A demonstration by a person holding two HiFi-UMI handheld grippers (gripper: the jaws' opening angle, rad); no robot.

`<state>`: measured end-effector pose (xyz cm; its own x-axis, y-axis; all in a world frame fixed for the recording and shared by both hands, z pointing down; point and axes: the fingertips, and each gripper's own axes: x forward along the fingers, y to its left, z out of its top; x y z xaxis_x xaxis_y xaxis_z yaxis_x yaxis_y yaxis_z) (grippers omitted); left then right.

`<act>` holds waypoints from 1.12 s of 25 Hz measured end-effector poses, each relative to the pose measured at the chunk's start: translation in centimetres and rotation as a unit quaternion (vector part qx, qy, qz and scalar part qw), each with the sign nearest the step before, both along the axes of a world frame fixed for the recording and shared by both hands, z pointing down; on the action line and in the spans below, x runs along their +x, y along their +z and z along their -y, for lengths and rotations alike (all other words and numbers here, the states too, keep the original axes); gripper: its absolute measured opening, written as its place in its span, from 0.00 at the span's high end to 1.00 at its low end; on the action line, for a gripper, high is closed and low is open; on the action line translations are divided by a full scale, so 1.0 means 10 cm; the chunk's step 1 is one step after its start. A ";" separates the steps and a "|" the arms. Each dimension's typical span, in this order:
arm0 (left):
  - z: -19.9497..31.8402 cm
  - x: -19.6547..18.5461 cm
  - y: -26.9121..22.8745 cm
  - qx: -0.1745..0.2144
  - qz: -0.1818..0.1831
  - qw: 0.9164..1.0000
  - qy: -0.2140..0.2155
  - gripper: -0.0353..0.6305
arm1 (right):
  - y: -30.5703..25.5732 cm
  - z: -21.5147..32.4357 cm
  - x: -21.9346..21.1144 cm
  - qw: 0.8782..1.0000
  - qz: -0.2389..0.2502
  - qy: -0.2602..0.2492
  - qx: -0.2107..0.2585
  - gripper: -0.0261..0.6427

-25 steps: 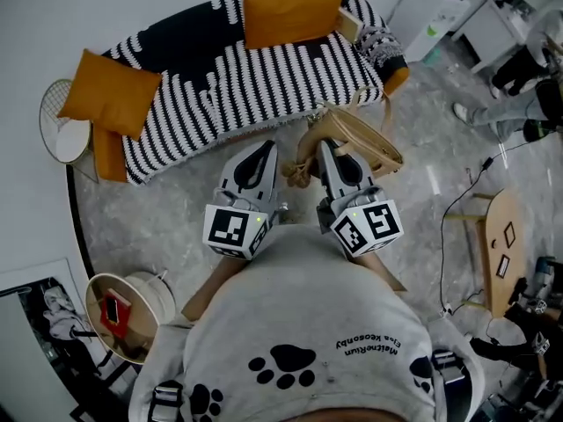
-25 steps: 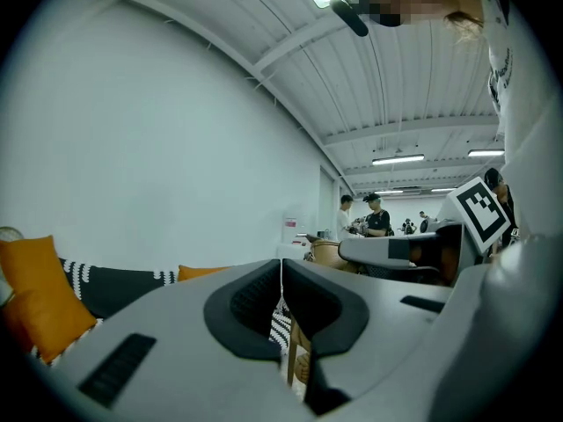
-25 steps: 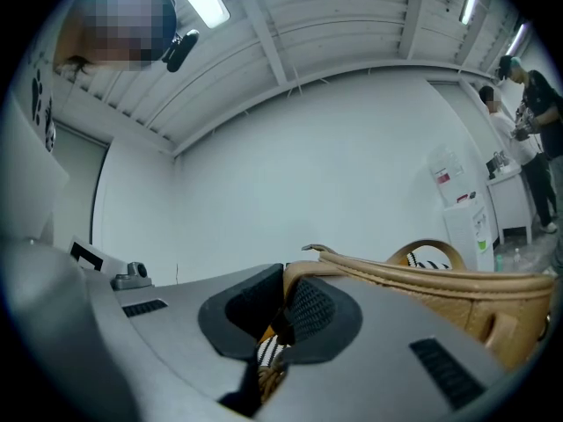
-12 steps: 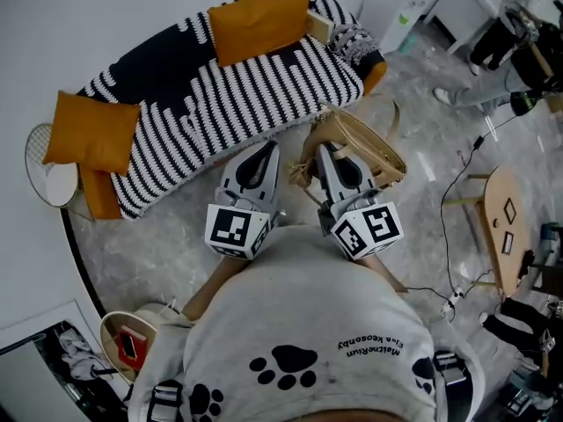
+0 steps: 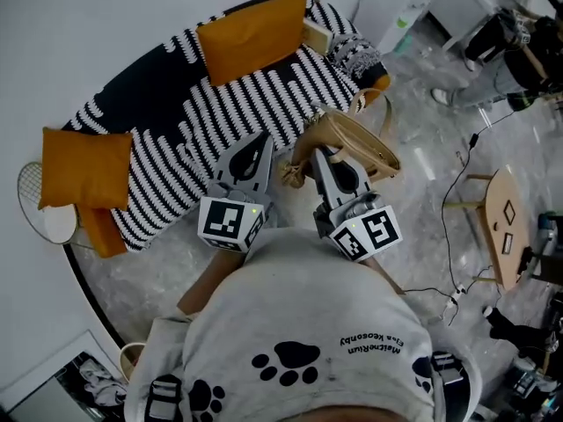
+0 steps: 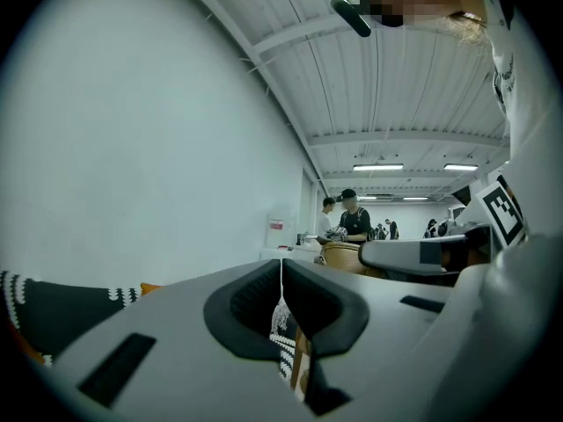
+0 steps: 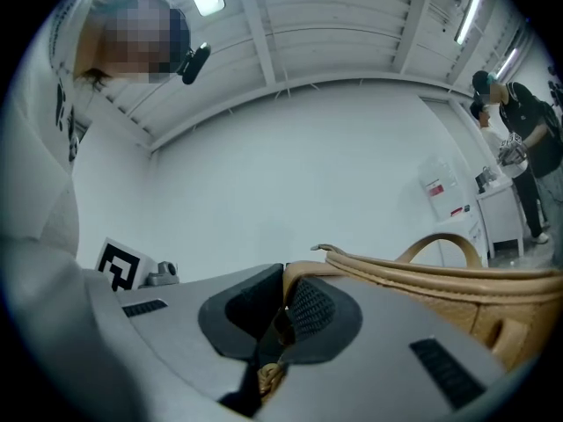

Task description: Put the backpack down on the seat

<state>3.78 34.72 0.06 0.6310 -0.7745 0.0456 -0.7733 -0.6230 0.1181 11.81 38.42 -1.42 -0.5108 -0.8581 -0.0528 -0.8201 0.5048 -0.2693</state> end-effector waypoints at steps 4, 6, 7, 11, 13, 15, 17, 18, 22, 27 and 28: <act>0.52 -0.13 -0.07 -0.004 -0.005 1.000 0.010 0.91 | -0.17 0.49 -0.19 1.000 0.008 -0.002 0.008 0.91; 0.54 -0.14 -0.11 -0.004 -0.006 1.000 0.013 0.91 | -0.24 0.51 -0.22 1.000 0.011 -0.004 0.009 0.91; 0.54 -0.14 -0.13 -0.005 -0.006 1.000 0.015 0.91 | -0.26 0.51 -0.23 1.000 0.013 -0.005 0.008 0.91; 0.86 -0.20 -0.09 -0.015 -0.007 0.999 0.027 0.91 | -0.21 0.82 -0.33 1.000 0.017 0.000 -0.006 0.91; 1.12 -0.26 -0.03 -0.018 -0.006 0.999 0.035 0.91 | -0.13 1.06 -0.39 1.000 0.016 0.008 -0.010 0.91; 1.31 -0.33 0.01 -0.020 -0.005 0.999 0.041 0.91 | -0.08 1.24 -0.45 1.000 0.016 0.014 -0.009 0.91; 1.44 -0.39 0.04 -0.023 -0.004 0.999 0.045 0.91 | -0.04 1.36 -0.49 1.000 0.010 0.017 -0.014 0.91; 1.49 -0.41 0.05 -0.025 -0.003 0.999 0.047 0.91 | -0.03 1.40 -0.50 1.000 0.008 0.019 -0.017 0.91; 1.66 -0.46 0.10 -0.039 -0.004 0.998 0.050 0.91 | 0.00 1.57 -0.53 0.999 0.011 0.025 -0.028 0.91; 1.76 -0.53 0.21 -0.053 -0.005 0.998 0.045 0.91 | 0.07 1.68 -0.57 0.999 0.007 0.023 -0.040 0.91; 1.77 -0.53 0.24 -0.058 -0.005 0.997 0.044 0.91 | 0.09 1.70 -0.55 0.999 0.006 0.022 -0.043 0.91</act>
